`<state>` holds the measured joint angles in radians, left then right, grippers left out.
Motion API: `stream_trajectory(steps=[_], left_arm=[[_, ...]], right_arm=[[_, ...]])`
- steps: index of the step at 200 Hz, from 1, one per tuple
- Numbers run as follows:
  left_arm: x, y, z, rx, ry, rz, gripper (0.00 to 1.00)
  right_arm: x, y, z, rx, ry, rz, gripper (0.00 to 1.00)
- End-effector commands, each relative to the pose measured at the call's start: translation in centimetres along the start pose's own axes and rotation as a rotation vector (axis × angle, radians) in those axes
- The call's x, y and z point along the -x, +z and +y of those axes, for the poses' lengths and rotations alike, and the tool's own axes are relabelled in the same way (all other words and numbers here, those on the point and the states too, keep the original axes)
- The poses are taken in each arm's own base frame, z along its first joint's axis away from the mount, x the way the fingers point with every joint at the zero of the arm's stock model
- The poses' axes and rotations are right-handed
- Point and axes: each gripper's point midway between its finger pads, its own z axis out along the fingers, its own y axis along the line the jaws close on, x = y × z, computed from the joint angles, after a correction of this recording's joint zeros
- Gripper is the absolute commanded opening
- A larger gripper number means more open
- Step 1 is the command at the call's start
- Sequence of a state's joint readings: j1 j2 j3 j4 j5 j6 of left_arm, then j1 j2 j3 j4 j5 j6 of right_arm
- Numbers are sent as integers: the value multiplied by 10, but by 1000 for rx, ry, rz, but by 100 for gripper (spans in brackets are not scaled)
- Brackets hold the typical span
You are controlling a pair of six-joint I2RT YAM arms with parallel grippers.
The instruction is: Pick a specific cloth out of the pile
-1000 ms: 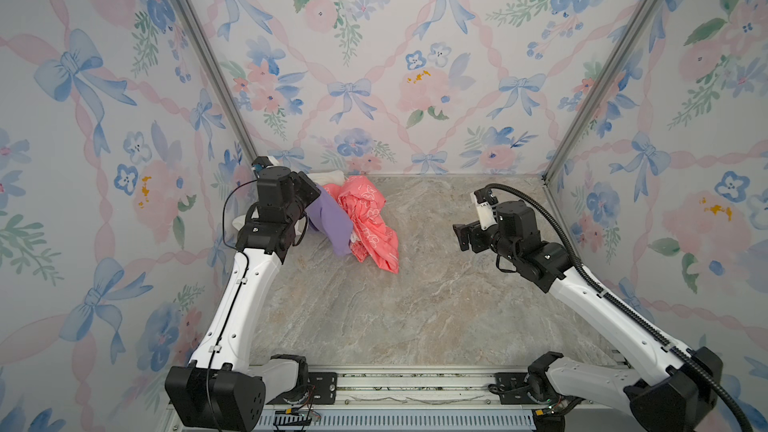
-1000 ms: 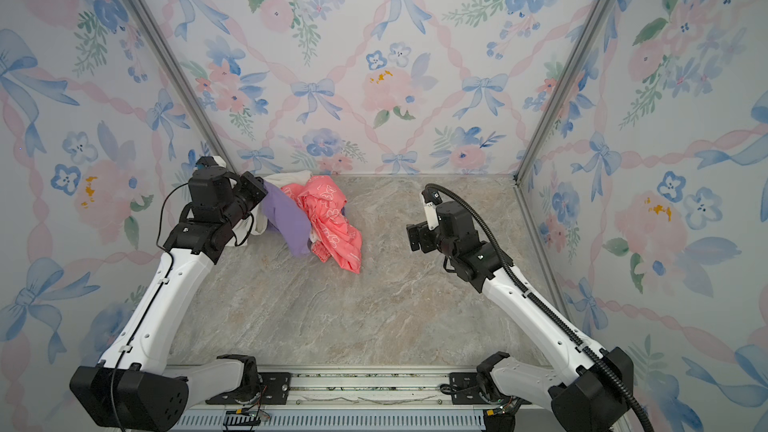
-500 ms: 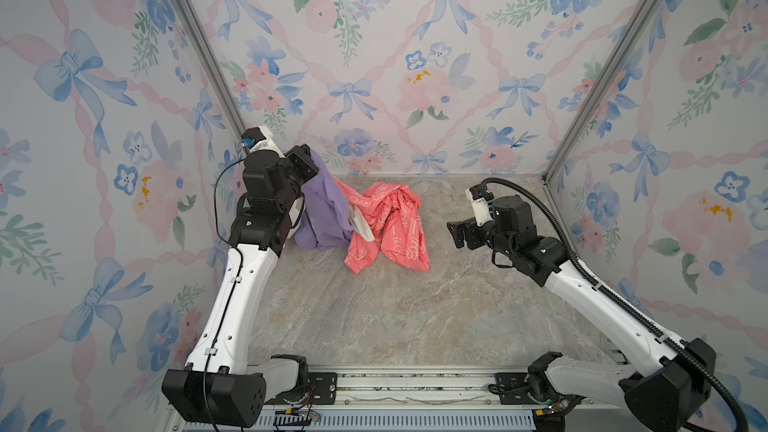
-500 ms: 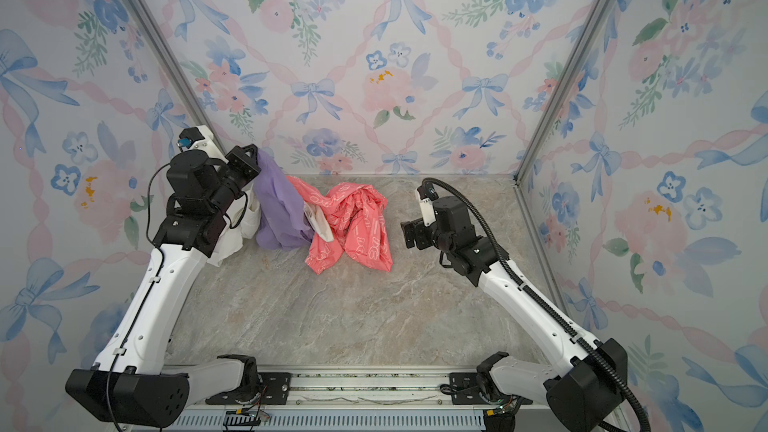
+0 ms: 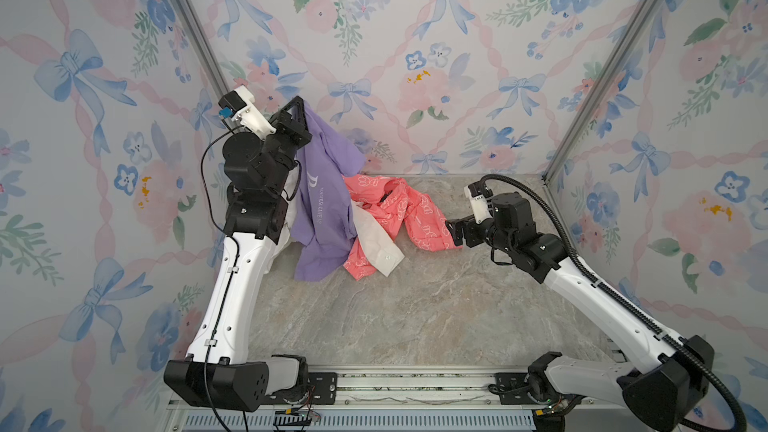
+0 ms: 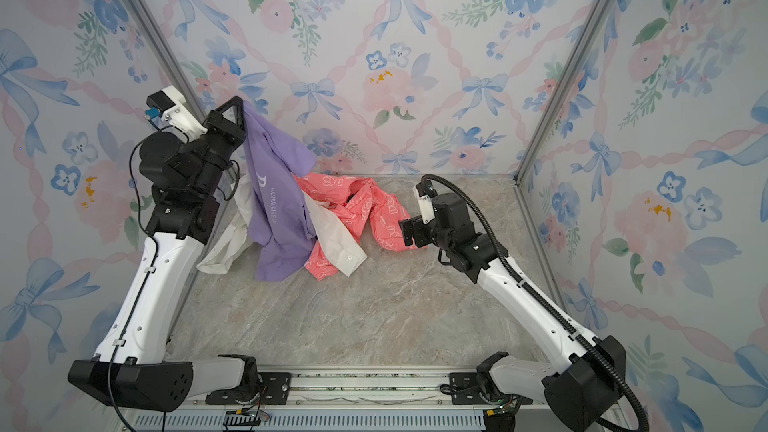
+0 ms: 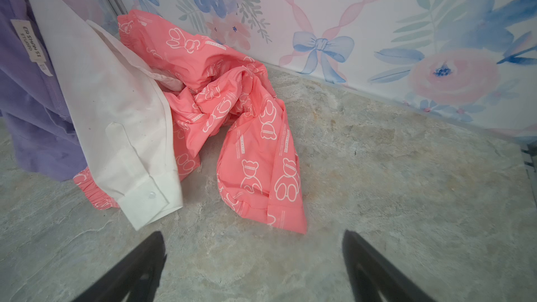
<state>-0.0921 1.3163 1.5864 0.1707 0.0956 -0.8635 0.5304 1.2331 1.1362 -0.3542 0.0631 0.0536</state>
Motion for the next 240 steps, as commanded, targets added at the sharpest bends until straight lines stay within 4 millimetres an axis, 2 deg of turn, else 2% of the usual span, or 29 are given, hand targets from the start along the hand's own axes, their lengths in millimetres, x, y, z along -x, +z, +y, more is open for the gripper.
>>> stream_trajectory(steps=[1,40,58,80,104,120,136,155,176,196,212,225,240], left_arm=[[35,-1,-54,-197,-37,-89,0],[51,12,-92,-338,-55,-87,0],[50,20,-111,-404,-70,-63,0],[30,31,-130,-474,-94,-1,0],[-6,39,-147,-529,-109,78,0],[-40,46,-149,-535,-125,152,0],[-83,50,-147,-532,-136,246,0],[-149,51,-134,-474,-134,379,0],[-229,40,-116,-408,-92,554,2],[-310,18,-94,-334,-12,752,22],[-363,-3,-73,-276,84,904,50],[-385,-17,-56,-225,153,997,66],[-383,-21,-41,-161,214,1021,78]], right_arm=[[10,-7,4,9,12,-11,97],[20,-14,-1,-20,7,-43,97],[25,-19,-6,-45,-3,-59,97],[34,-26,-12,-78,-12,-82,97],[44,-37,-24,-130,7,-119,97],[50,-46,-37,-173,50,-150,97],[53,-56,-53,-214,104,-179,97],[52,-66,-74,-270,178,-209,97],[42,-76,-99,-344,277,-215,97],[28,-84,-118,-413,350,-198,97],[20,-87,-125,-445,384,-186,97],[17,-87,-125,-448,399,-182,97],[15,-85,-124,-440,416,-181,97]])
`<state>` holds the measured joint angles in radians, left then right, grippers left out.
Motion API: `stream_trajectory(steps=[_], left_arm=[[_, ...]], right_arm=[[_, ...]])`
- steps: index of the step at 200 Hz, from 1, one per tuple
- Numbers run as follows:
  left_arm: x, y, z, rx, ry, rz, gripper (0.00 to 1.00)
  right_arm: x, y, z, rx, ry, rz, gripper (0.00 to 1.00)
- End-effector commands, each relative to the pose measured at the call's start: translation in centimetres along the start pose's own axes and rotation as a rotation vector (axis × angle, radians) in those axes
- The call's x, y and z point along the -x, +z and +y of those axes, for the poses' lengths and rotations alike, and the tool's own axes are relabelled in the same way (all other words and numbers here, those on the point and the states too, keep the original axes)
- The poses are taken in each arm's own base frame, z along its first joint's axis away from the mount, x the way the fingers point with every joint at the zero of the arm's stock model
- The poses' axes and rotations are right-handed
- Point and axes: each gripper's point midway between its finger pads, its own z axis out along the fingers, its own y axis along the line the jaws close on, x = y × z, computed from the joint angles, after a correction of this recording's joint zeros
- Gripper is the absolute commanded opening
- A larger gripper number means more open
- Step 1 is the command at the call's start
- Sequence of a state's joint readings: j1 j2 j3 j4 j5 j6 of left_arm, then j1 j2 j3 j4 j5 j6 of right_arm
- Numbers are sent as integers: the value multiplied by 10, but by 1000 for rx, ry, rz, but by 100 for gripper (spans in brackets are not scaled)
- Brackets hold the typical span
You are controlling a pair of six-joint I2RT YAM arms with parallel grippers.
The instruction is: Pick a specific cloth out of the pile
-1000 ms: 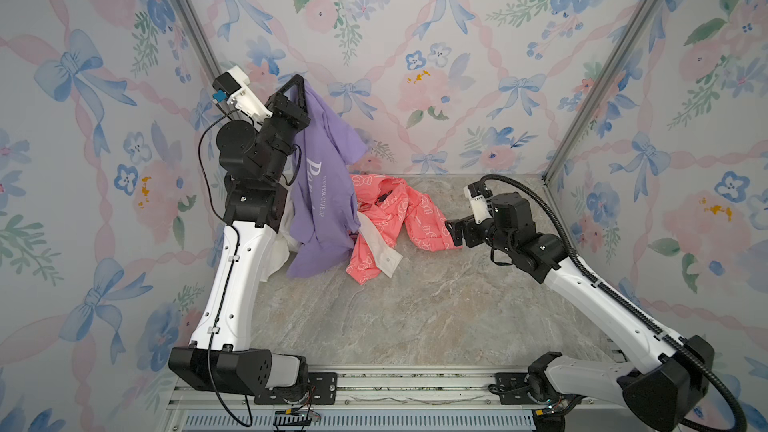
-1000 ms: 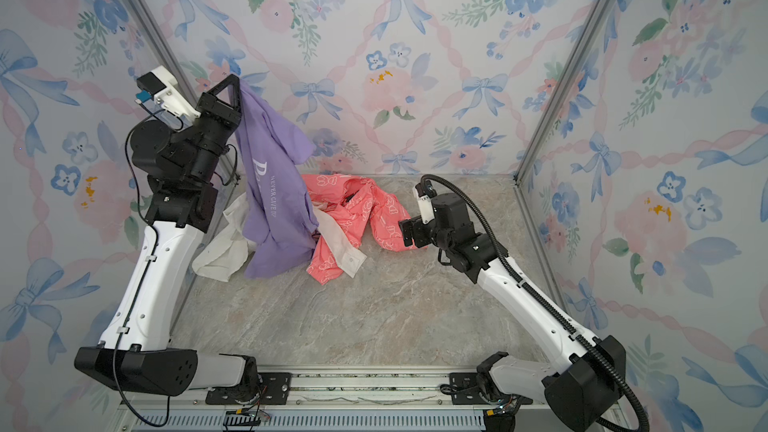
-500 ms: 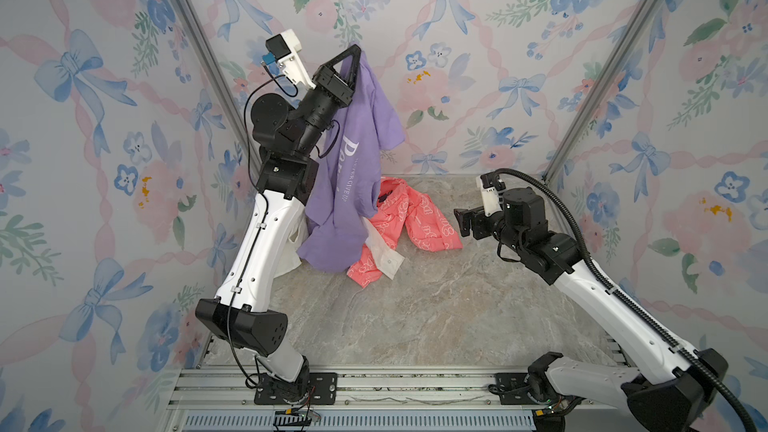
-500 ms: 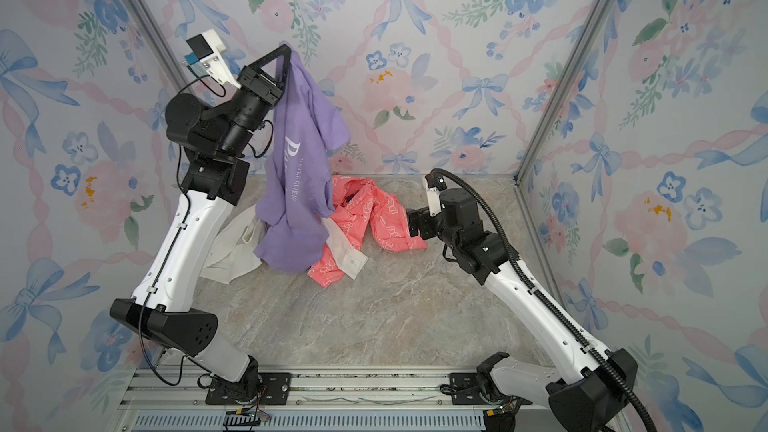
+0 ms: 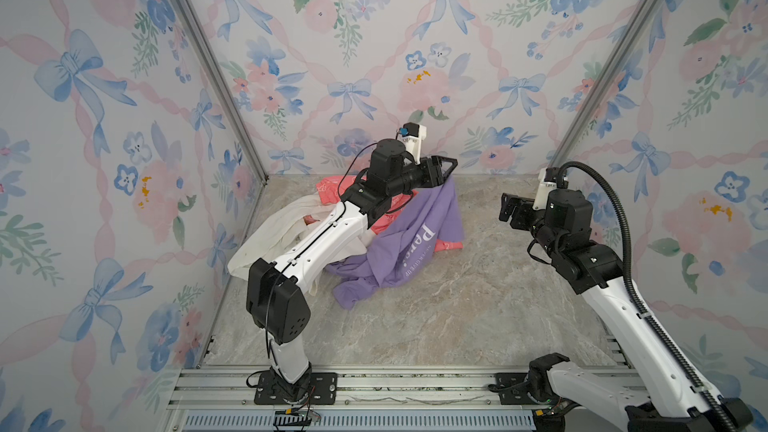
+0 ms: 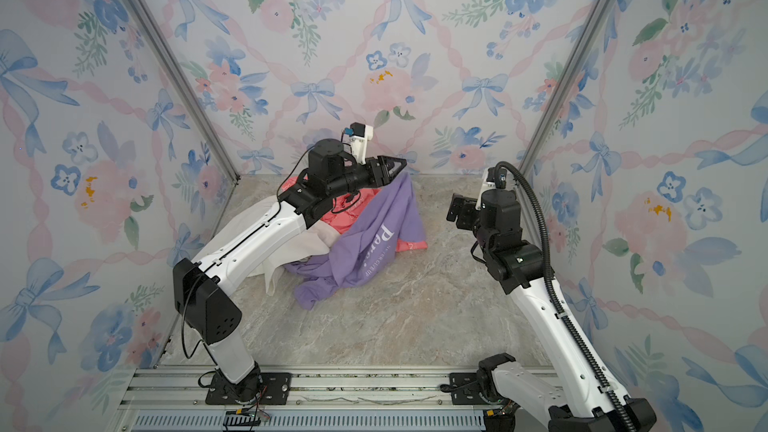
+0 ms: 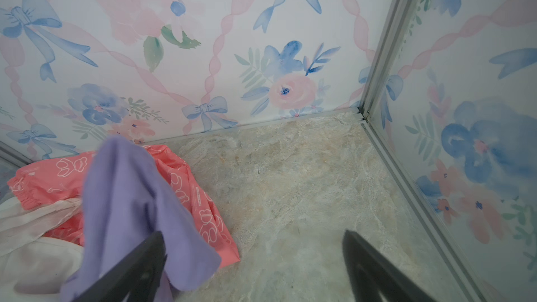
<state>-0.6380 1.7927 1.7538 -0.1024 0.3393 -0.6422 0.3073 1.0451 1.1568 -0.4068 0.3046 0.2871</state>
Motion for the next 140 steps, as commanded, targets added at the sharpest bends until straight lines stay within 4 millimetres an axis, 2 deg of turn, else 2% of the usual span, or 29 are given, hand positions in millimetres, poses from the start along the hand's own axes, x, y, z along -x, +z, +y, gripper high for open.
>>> stream_trajectory(steps=[1,14,31,48,66,87,108,124,140], left_arm=[[-21,-13,28,150,99,116,78],[-12,-28,33,194,131,87,85],[11,-55,41,268,163,11,94],[31,-85,55,336,148,-58,94],[40,-118,78,425,90,-119,94],[38,-152,102,524,58,-164,94],[30,-180,117,594,20,-199,98],[24,-193,121,618,4,-215,98],[21,-201,121,628,-5,-230,98]], right_arm=[[-13,0,-9,-36,52,34,97],[-16,2,-7,-27,64,44,97],[-20,8,1,5,76,62,97],[-26,15,14,46,77,93,97],[-37,24,31,92,81,142,97],[-57,33,63,158,80,209,97],[-87,41,98,211,88,308,98],[-114,48,122,246,136,395,100],[-138,56,144,279,192,465,96]])
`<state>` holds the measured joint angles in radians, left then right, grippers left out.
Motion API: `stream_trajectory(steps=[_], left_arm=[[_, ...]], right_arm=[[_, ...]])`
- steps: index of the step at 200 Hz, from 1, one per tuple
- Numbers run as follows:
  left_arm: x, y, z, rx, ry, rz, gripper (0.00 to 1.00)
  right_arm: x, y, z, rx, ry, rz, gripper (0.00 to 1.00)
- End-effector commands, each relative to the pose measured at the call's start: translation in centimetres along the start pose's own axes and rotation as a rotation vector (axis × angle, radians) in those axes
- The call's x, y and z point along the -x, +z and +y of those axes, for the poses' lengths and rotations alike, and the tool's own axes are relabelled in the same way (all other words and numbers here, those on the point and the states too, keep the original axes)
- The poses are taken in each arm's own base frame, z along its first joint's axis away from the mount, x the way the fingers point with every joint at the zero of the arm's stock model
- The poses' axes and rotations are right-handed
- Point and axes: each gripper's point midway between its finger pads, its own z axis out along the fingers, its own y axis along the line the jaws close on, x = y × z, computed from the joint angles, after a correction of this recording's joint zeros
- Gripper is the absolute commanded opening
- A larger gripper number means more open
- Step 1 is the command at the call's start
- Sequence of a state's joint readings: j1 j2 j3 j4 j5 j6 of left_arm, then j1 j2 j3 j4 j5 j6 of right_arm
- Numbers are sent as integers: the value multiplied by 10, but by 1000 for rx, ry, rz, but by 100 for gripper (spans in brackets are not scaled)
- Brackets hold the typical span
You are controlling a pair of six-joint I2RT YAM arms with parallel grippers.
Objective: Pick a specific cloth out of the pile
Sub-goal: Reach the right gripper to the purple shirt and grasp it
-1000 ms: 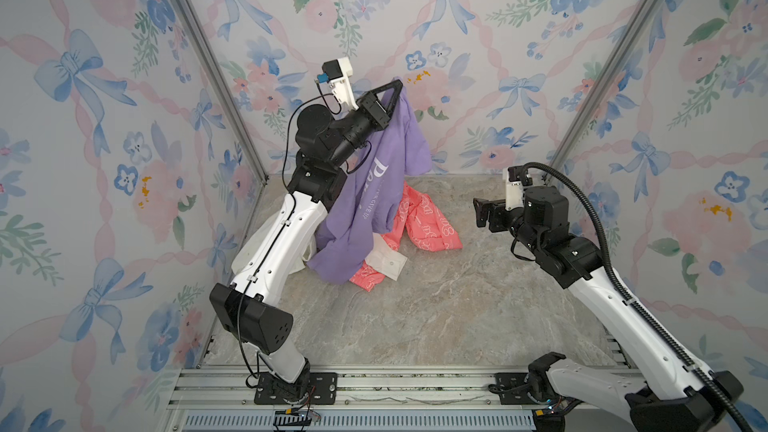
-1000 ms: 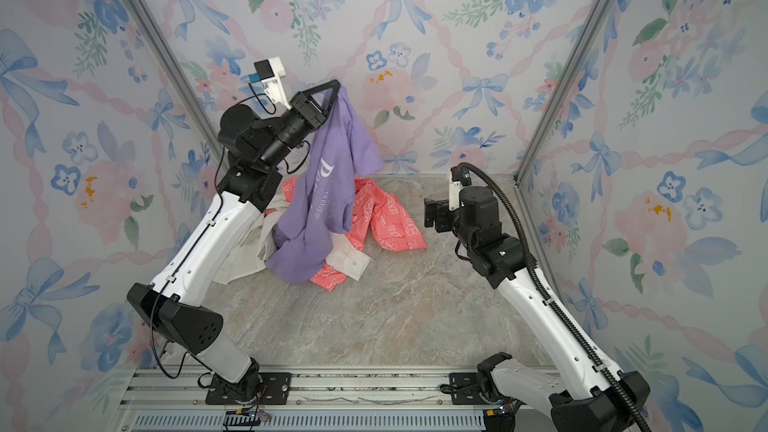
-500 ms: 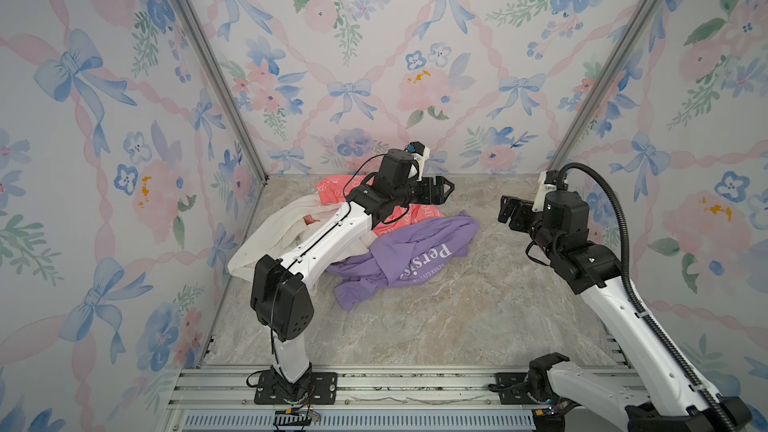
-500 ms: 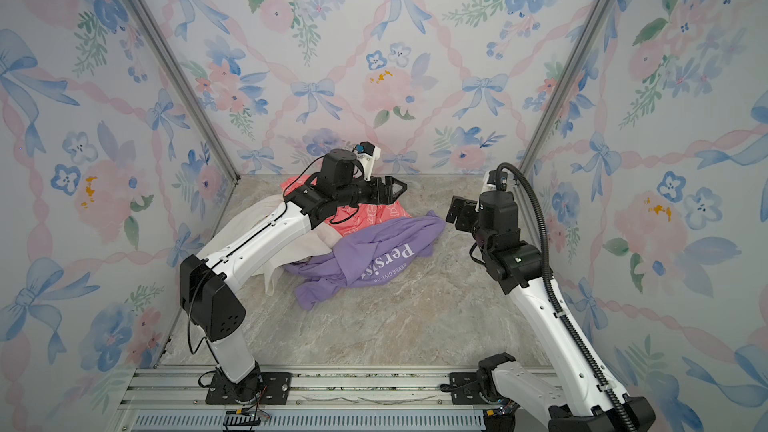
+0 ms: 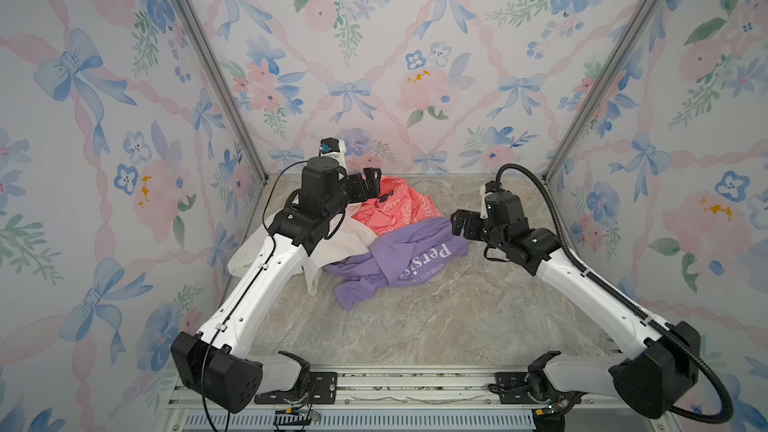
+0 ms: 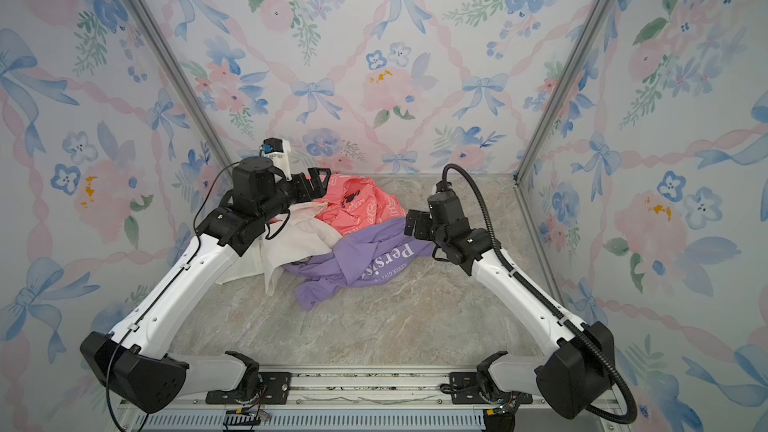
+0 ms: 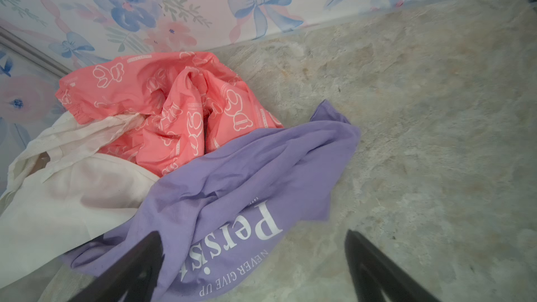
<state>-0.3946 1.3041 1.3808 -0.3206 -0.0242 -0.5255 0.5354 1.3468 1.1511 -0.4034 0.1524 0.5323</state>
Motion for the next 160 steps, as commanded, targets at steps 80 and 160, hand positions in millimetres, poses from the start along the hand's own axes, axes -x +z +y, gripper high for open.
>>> stream_trajectory(steps=[80,160], left_arm=[[-16,-34,34,104,-82,-38,98],[-13,-41,36,103,-81,-54,98]], right_arm=[[-78,99,79,218,407,326,72],[-113,134,114,274,541,416,46]])
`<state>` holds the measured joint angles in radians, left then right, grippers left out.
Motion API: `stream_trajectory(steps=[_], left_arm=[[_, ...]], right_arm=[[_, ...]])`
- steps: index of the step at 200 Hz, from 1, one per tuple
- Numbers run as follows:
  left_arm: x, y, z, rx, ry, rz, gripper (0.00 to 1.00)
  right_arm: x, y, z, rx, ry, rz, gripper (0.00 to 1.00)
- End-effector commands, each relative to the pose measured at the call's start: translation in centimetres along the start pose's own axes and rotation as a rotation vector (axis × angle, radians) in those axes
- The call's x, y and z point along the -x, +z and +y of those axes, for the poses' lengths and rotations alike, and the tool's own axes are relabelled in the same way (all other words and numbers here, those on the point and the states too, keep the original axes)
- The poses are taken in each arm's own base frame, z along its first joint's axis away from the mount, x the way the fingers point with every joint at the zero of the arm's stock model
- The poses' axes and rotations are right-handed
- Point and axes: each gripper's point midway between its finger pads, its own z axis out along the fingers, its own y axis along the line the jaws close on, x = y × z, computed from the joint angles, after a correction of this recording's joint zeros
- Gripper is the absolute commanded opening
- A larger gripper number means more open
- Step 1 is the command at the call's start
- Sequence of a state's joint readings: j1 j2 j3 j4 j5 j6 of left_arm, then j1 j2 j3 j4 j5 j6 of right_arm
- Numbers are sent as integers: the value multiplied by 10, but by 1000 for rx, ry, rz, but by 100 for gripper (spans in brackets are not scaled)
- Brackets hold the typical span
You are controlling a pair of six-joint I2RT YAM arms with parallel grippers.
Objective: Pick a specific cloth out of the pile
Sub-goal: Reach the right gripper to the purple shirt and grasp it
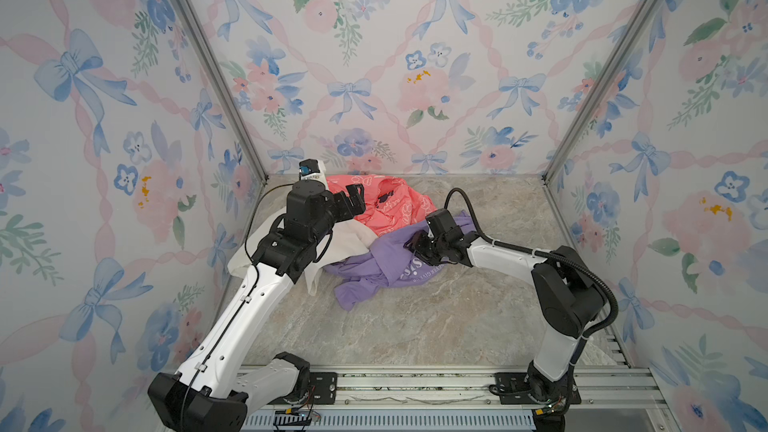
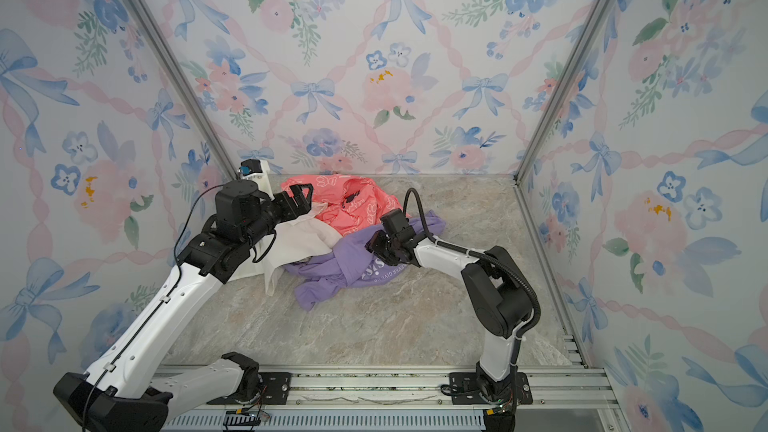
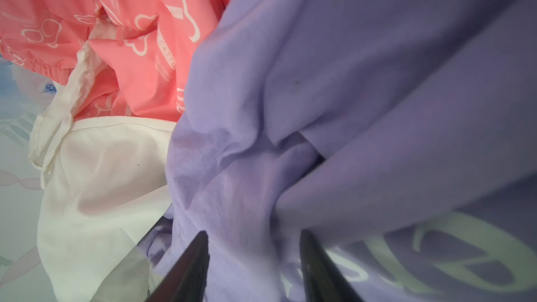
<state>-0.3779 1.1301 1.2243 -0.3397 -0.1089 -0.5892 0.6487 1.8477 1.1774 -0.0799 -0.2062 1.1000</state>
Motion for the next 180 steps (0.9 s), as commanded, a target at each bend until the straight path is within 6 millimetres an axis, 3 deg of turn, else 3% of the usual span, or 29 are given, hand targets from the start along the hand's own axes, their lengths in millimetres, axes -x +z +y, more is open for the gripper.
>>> stream_trajectory(steps=[1,51,77,129,163,167,180], left_arm=[[1,-1,5,12,-12,-8,98],[7,0,6,13,9,-15,98],[13,0,7,19,12,-29,98],[23,2,7,24,30,-42,98],[26,2,8,27,29,-54,98],[26,2,8,26,31,-54,98],[27,1,9,29,29,-59,98]], right_arm=[[0,7,32,93,39,5,45],[10,0,46,119,30,-34,0],[30,-26,68,173,-15,-111,0],[80,-103,127,312,-118,-303,0],[110,-145,150,378,-153,-398,0],[113,-162,157,406,-161,-421,0],[123,-184,166,435,-181,-462,0]])
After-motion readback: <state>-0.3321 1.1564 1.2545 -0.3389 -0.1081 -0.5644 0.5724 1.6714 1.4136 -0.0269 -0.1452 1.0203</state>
